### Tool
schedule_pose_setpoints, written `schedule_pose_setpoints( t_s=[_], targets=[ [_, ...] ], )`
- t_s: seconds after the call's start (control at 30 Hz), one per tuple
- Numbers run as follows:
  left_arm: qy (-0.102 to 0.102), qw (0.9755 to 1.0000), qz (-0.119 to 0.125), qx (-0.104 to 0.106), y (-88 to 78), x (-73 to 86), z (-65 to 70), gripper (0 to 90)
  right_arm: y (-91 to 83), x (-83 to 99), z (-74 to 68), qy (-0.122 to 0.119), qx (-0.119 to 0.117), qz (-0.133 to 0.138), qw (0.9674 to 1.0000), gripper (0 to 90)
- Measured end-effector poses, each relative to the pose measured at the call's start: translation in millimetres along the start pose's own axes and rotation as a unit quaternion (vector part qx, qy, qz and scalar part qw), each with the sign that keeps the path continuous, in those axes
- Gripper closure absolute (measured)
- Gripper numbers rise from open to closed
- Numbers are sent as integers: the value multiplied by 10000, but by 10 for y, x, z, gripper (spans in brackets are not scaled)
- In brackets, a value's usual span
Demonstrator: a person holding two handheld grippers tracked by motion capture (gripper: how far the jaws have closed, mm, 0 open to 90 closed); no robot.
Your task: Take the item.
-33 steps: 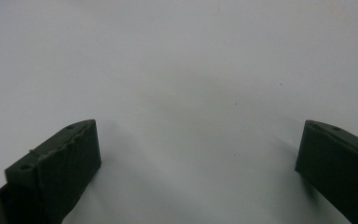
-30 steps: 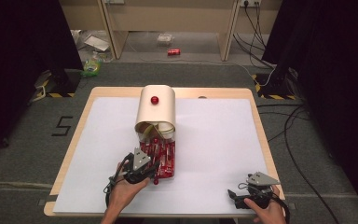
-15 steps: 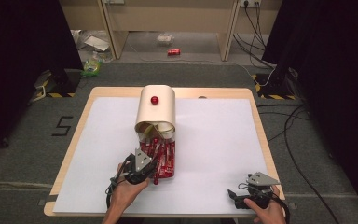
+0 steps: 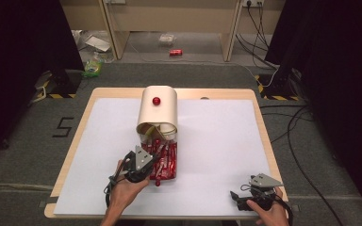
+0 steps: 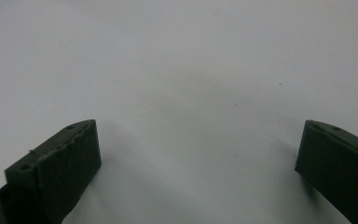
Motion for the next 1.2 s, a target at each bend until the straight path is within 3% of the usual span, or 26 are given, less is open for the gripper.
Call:
schedule_pose_setpoints(
  t_s=[0.13,0.47,1.2],
  targets=[
    [28,10000,-89,13,-48,23,-9,855,-2,1,-3,18,-6,13,10000,1],
    [6,9999,-31,101,-119,45,-26,860,-1,2,-3,18,-6,12,10000,1],
    [71,9987,22,500,-427,89,37,860,-2,2,-2,15,-4,9,10000,1]
  ],
)
Point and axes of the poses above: each handheld gripper's, and its own axes: y roughly forward along the jaws, x roughly out of its underside, z roughly to its right, the point moved 10 cm from there along y, roughly forward along the jaws, and after that the axes turned 14 degrees about x, right-handed, at the moved point
